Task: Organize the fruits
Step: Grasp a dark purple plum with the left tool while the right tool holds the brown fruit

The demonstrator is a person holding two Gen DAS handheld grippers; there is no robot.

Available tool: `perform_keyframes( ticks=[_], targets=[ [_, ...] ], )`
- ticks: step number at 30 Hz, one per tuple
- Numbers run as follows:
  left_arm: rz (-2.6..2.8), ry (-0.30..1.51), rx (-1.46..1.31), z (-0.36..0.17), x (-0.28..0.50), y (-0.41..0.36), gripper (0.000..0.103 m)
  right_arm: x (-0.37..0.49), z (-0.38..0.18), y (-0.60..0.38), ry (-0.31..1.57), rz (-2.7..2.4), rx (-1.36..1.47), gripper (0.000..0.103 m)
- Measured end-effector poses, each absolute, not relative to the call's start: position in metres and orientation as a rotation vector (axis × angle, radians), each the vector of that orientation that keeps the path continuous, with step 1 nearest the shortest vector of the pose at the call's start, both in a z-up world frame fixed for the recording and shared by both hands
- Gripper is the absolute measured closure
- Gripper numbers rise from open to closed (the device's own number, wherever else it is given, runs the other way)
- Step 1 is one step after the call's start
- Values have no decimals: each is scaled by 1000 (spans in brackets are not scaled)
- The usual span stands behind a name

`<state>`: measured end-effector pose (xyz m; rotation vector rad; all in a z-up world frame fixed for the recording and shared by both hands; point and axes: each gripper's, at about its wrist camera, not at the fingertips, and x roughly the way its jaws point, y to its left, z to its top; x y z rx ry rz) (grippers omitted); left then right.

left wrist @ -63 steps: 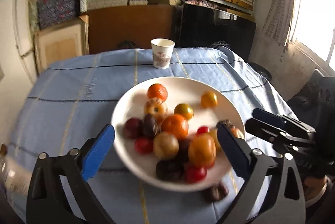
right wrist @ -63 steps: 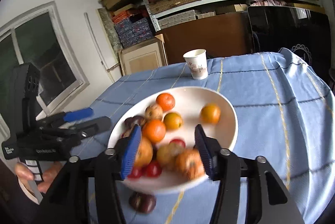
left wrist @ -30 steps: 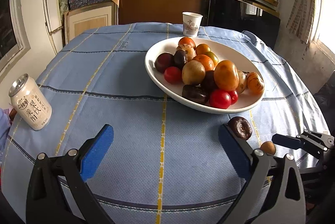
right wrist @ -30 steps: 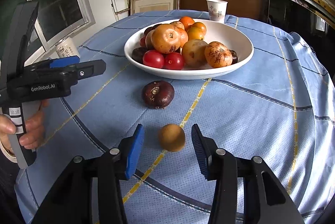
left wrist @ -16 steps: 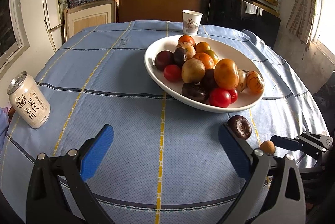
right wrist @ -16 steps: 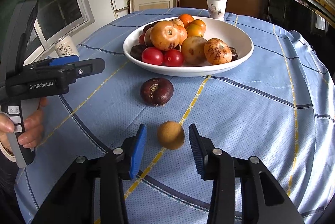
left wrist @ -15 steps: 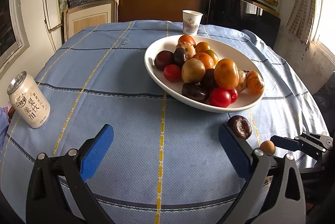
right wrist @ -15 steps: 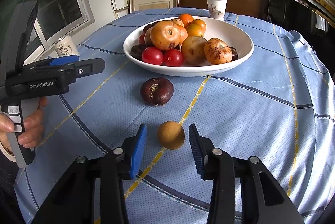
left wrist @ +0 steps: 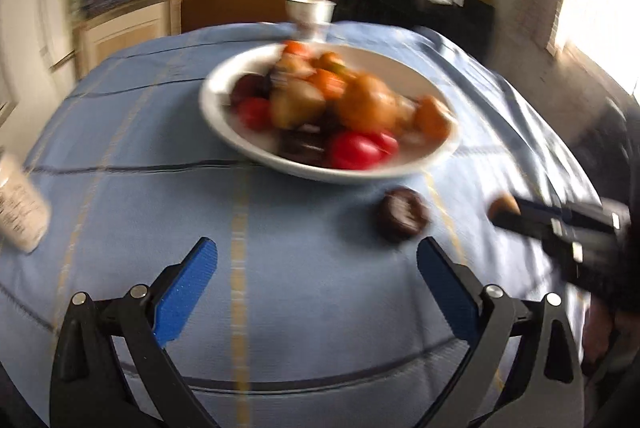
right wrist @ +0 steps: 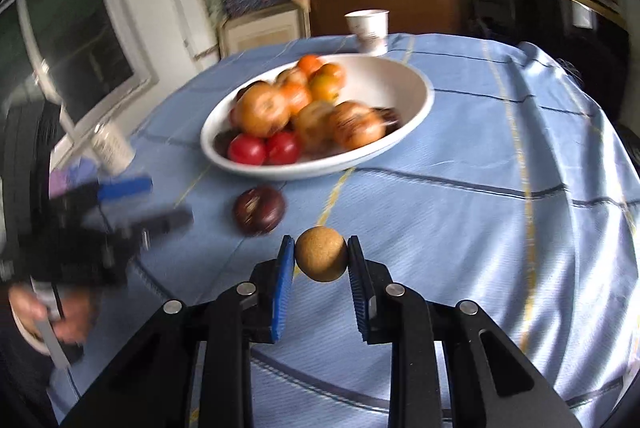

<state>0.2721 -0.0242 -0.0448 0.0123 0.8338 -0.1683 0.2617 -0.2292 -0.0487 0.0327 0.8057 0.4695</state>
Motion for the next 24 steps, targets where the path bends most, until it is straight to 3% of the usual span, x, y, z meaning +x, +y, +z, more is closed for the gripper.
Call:
perform_keyframes(
  ticks=[3,4,11,14,24],
  targets=[
    [-243,864,57,-50,274,-47,30,264,-46,-239,797,445,69,76],
    [-259,874,62,-52,276,-53,32,264,-44,-242,795,440,80,76],
    [-292,890,39,-51,297,-72,32,266,-43,-245,795,444,105,76],
    [-289,930,53,-58,307,-78,50,265,-41,-246,792,455,113,76],
    [-266,938,67,-63,319,-83,51,262,-35,-248,776,469,126,76]
  ],
)
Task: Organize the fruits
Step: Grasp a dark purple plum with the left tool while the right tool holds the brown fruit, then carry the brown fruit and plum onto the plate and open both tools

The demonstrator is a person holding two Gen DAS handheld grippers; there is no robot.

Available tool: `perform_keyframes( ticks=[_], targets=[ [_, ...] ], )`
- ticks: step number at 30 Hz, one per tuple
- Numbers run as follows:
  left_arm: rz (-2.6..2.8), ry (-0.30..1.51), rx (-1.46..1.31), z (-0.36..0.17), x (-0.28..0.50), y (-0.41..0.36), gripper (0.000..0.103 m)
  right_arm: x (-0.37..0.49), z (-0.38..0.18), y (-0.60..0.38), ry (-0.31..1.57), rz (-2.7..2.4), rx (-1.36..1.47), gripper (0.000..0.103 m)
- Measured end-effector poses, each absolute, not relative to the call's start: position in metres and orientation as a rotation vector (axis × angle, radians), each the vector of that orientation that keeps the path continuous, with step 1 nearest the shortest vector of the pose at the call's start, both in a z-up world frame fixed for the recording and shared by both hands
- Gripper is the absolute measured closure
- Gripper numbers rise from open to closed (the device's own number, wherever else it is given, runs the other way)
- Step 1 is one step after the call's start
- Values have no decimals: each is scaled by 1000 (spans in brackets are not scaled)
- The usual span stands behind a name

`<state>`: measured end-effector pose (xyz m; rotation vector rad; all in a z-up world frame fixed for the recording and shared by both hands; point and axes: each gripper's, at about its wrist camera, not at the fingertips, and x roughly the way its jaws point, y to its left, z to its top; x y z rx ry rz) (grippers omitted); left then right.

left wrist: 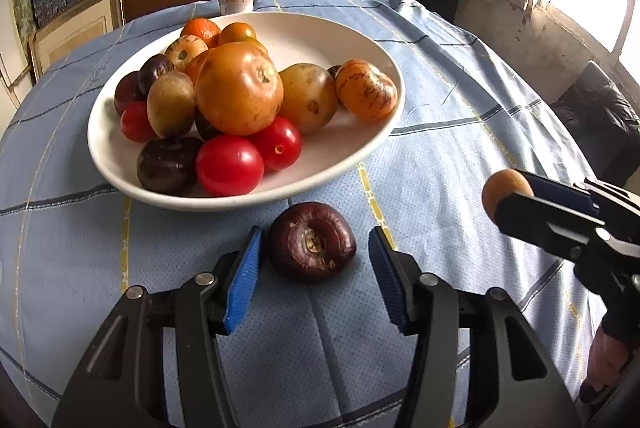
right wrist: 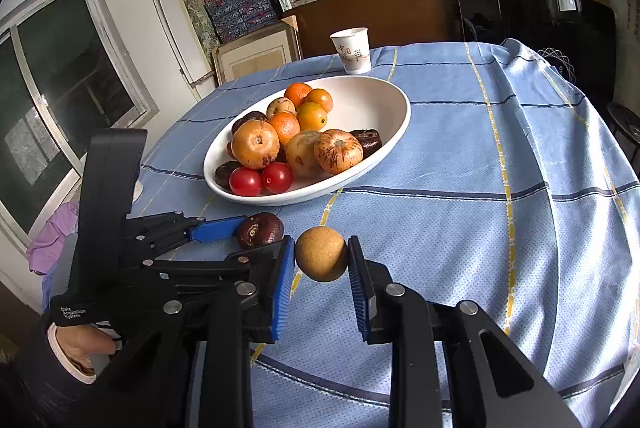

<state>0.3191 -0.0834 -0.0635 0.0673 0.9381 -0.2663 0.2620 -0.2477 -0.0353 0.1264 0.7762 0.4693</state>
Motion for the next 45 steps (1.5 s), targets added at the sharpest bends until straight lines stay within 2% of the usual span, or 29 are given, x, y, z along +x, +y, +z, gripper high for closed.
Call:
perform_keyframes(
  ticks=[3,11,16,23,31,40,41,42,43,45],
  targets=[
    [-253,930,78,-63,319,-82,61,262,-36,-248,775,465,126,76],
    [-298,908,35,-51,296,-73,61,263,-41,-248,790,459,121,76],
    [-297,800,41,-12,285,-52,61,268,-35,-244,734,499,129,76],
    [-203,728,-7,28,357,-25,61,325,-5,-231,629,454,167,76],
    [-137,761,-9,15,419,-14,61,400,-19,-220,675,451,217,76],
    [-95,779,38,-1,448,-19,61,424,-25,-201,704,467,159,75],
    [-91,783,46,-1,448,-21,60,423,-25,-199,706,467,145,72],
    [-77,780,56,0,445,-21,47,421,-24,-198,705,468,136,59],
    [-58,770,65,3,441,-22,29,416,-20,-198,696,466,130,54],
    [-12,726,91,12,428,-21,16,407,-10,-199,666,462,122,48]
  ],
)
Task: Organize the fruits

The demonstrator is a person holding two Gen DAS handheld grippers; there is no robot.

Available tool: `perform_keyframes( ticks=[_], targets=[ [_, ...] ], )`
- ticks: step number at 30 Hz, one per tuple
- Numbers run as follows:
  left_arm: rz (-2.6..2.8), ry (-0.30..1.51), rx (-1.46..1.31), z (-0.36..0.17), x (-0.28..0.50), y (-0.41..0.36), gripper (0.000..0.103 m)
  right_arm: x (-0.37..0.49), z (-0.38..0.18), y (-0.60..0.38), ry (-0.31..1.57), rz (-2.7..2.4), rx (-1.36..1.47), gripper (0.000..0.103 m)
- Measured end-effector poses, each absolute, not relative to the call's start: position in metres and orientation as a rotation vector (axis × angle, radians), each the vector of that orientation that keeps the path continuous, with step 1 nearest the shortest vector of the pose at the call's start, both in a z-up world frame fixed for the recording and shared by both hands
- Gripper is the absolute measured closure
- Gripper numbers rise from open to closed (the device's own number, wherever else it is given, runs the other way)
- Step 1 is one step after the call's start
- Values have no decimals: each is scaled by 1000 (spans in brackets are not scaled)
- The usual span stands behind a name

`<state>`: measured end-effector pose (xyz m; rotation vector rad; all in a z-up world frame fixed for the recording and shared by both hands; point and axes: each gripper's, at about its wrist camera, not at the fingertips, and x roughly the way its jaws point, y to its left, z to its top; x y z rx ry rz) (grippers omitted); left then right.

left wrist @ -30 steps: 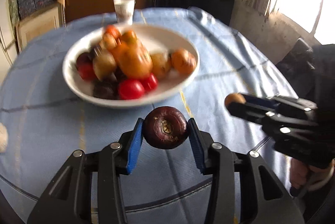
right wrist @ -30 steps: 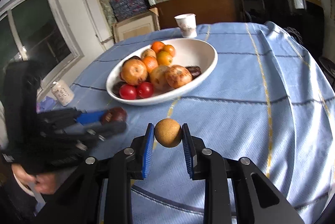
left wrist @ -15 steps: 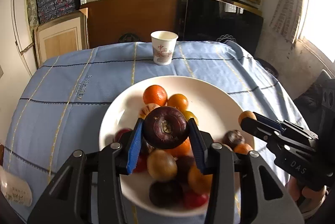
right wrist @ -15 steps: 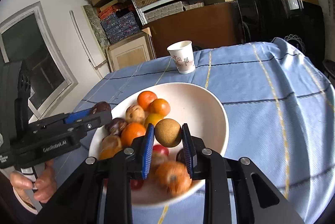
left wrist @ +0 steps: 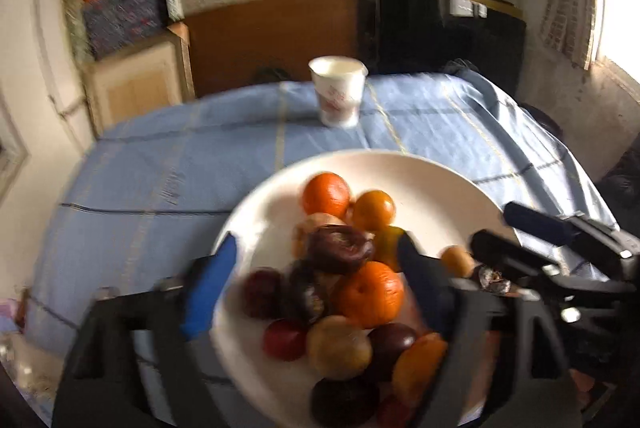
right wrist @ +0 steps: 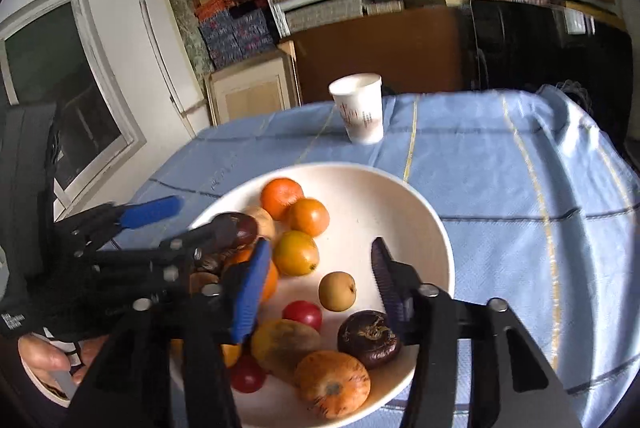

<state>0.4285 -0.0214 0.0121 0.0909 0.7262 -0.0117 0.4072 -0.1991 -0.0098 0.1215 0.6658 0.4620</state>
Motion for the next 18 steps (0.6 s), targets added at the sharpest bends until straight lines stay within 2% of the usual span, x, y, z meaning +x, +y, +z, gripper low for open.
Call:
perform_keyframes(
  ticks=[2,3,7,8,9,13,18],
  targets=[
    [12,683,121,27,409,-20,11,391,8,-199,638,471,94,42],
    [20,669,124,35,400,-17,9,386,13,-200,629,468,88,33],
    [49,600,101,72,343,-3,5,344,53,-202,579,458,56,16],
    [58,583,101,80,328,-2,5,333,61,-201,572,455,40,7],
    [65,573,102,86,316,-1,5,315,69,-201,557,450,20,4],
    [44,563,98,99,251,1,5,263,73,-199,568,435,-44,4],
    [23,578,96,87,183,-2,5,209,54,-194,631,432,-119,4]
  ],
)
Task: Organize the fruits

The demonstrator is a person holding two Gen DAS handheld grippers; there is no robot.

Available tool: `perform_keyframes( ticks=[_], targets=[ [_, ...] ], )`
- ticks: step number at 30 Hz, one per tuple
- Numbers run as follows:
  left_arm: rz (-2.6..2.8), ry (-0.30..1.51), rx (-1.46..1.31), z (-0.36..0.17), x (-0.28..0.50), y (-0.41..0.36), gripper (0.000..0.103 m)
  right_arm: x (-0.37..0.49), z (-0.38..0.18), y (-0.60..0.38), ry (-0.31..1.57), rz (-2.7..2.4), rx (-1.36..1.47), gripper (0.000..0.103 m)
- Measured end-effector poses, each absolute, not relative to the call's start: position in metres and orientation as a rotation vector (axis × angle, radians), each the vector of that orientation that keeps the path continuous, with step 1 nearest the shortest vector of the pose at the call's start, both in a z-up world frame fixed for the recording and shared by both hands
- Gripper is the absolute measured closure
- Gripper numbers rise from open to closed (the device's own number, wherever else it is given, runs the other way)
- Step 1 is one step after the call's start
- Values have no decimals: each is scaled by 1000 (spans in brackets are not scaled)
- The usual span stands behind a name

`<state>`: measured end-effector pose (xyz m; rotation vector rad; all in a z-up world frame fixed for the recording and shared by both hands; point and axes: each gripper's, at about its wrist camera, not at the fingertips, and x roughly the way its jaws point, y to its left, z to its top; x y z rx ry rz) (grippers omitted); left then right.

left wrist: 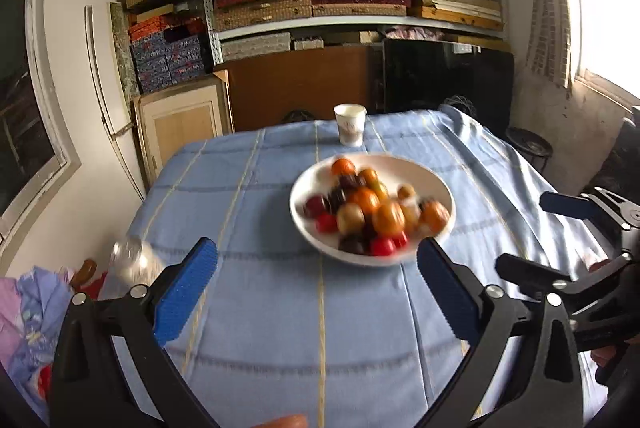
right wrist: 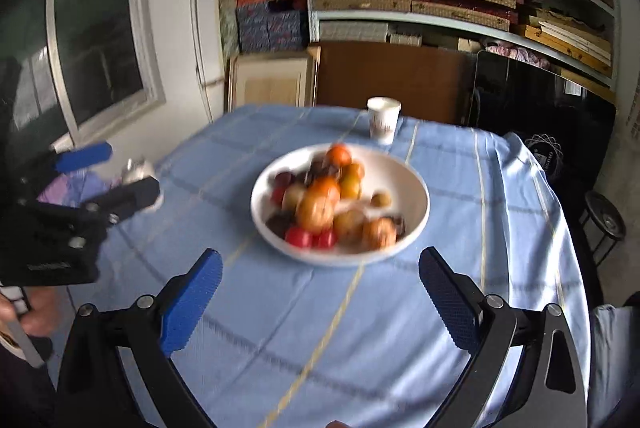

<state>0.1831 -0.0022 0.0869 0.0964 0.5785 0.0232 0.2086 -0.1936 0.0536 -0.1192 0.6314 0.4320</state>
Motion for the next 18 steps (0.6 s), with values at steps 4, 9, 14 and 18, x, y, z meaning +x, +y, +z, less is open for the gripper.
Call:
perform_keyframes(
  ticks=[4,9,14,18],
  targets=[
    [10,591,88,74,140,-4,5,173,40,-192,656,429,-155,4],
    [17,600,82,65,111,-1,5,143,38,-200,654,416,-146,4],
    [14,612,81,62,104,-5,5,134,42,-210,647,403,-122,4],
    [11,614,79,62,105,-7,5,132,43,-216,648,391,-116,4]
  ],
)
